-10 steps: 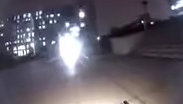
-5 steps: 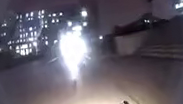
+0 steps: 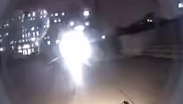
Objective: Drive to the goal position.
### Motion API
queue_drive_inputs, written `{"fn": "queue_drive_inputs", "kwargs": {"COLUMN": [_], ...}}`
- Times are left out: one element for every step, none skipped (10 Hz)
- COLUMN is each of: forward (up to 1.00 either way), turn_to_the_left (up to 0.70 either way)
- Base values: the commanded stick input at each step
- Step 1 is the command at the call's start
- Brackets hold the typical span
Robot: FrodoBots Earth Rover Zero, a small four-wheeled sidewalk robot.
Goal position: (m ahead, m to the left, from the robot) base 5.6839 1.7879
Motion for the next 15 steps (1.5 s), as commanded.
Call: {"fn": "queue_drive_inputs", "kwargs": {"forward": [1.0,1.0,1.0,1.0,1.0,1.0,1.0,1.0,1.0,1.0,1.0,1.0,1.0,1.0,1.0], "turn_to_the_left": [0.07,0.09,0.4,0.4,0.04,0.0,0.0,0.0,0.0,0.0,0.0,0.0,0.0,0.0,0.0]}}
